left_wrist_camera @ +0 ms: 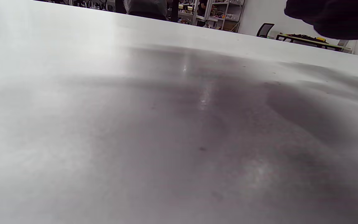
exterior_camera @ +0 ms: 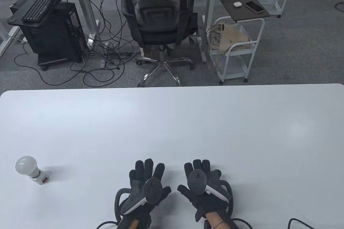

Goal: Unscrew light bulb from socket

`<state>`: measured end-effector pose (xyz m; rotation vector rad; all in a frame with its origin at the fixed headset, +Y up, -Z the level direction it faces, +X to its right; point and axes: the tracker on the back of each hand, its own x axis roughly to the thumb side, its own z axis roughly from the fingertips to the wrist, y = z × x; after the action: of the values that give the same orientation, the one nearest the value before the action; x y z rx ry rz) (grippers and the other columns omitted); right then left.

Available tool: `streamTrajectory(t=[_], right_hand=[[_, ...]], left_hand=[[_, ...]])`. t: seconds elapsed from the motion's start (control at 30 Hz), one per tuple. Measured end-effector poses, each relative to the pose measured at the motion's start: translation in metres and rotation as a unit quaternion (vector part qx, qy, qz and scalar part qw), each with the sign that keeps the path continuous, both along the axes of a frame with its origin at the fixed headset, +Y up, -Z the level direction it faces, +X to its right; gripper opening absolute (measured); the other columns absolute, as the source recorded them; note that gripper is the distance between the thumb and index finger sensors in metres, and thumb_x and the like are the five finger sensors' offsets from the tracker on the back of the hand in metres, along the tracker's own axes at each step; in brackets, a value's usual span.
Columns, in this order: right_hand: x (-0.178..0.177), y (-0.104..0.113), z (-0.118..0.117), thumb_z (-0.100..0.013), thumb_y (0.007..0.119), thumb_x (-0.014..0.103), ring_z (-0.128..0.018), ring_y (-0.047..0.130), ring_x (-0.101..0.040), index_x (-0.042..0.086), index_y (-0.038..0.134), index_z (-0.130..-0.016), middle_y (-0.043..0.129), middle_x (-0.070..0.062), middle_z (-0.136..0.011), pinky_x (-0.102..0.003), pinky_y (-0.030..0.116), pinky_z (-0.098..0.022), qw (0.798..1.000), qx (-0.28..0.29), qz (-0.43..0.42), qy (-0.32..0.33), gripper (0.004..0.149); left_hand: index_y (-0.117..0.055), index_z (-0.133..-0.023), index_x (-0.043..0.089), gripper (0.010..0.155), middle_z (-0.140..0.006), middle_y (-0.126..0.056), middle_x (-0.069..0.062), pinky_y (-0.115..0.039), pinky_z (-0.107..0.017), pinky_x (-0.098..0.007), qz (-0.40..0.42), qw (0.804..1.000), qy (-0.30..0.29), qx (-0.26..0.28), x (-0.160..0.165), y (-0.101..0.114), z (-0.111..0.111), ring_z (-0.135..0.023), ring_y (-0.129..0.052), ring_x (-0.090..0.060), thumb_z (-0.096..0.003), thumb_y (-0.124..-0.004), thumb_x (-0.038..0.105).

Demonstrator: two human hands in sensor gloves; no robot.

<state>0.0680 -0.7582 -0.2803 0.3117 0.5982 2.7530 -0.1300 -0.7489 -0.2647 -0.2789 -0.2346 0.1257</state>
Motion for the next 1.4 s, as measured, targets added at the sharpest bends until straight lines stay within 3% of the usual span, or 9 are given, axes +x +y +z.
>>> streamTrajectory(t=[0.57, 0.83, 1.0, 1.1, 1.27, 1.4], right_hand=[[-0.005, -0.002, 0.001, -0.067, 0.052, 0.055, -0.099, -0.016, -0.042, 0.019, 0.002, -0.113, -0.008, -0.016, -0.115, -0.070, 0.002, -0.061, 1.000, 0.004, -0.005, 0.014, 0.076], [-0.008, 0.004, 0.002, -0.067, 0.052, 0.055, -0.099, -0.016, -0.042, 0.019, 0.002, -0.113, -0.008, -0.016, -0.115, -0.070, 0.002, -0.061, 1.000, 0.015, -0.018, 0.020, 0.076], [-0.011, 0.008, 0.004, -0.067, 0.052, 0.055, -0.099, -0.016, -0.042, 0.019, 0.002, -0.113, -0.008, -0.016, -0.115, -0.070, 0.003, -0.061, 0.999, 0.028, -0.016, 0.030, 0.077], [-0.012, 0.007, 0.003, -0.067, 0.052, 0.055, -0.100, -0.015, -0.042, 0.019, 0.002, -0.113, -0.008, -0.016, -0.115, -0.070, 0.003, -0.061, 0.999, 0.026, -0.019, 0.033, 0.076], [-0.013, 0.004, 0.002, -0.067, 0.052, 0.055, -0.100, -0.015, -0.042, 0.019, 0.002, -0.113, -0.007, -0.017, -0.115, -0.070, 0.003, -0.061, 0.999, 0.015, -0.024, 0.033, 0.076], [-0.011, 0.004, 0.002, -0.067, 0.052, 0.055, -0.100, -0.015, -0.042, 0.019, 0.002, -0.113, -0.007, -0.017, -0.115, -0.070, 0.003, -0.061, 0.999, 0.011, -0.026, 0.028, 0.076]], left_hand=[[-0.004, -0.119, 0.031, 0.081, -0.127, 0.006, -0.015, -0.008, -0.079, -0.060, -0.001, 1.000, 0.011, -0.002, -0.004, -0.001, -0.002, -0.107, 0.008, -0.043, -0.0610, -0.048, 0.065], [-0.004, -0.120, 0.025, 0.084, -0.127, 0.002, -0.018, -0.010, -0.079, -0.061, 0.036, 0.994, 0.100, 0.022, -0.039, 0.009, -0.010, -0.108, 0.006, -0.045, -0.0612, -0.050, 0.065], [0.001, -0.117, 0.023, 0.089, -0.126, 0.006, -0.016, -0.010, -0.080, -0.061, 0.001, 0.982, 0.174, 0.072, -0.082, 0.020, -0.014, -0.108, 0.006, -0.046, -0.0598, -0.052, 0.066], [0.004, -0.115, 0.023, 0.091, -0.125, 0.010, -0.013, -0.008, -0.080, -0.060, 0.022, 0.963, 0.247, 0.108, -0.122, 0.028, -0.010, -0.107, 0.008, -0.043, -0.0596, -0.055, 0.065], [0.015, -0.110, 0.017, 0.097, -0.119, 0.017, -0.017, -0.009, -0.078, -0.060, 0.052, 0.905, 0.388, 0.167, -0.194, 0.035, -0.001, -0.103, 0.013, -0.045, -0.0621, -0.055, 0.064], [0.020, -0.106, 0.016, 0.099, -0.116, 0.019, -0.018, -0.010, -0.078, -0.060, 0.144, 0.828, 0.509, 0.187, -0.255, 0.036, 0.009, -0.102, 0.012, -0.046, -0.0628, -0.056, 0.063]])
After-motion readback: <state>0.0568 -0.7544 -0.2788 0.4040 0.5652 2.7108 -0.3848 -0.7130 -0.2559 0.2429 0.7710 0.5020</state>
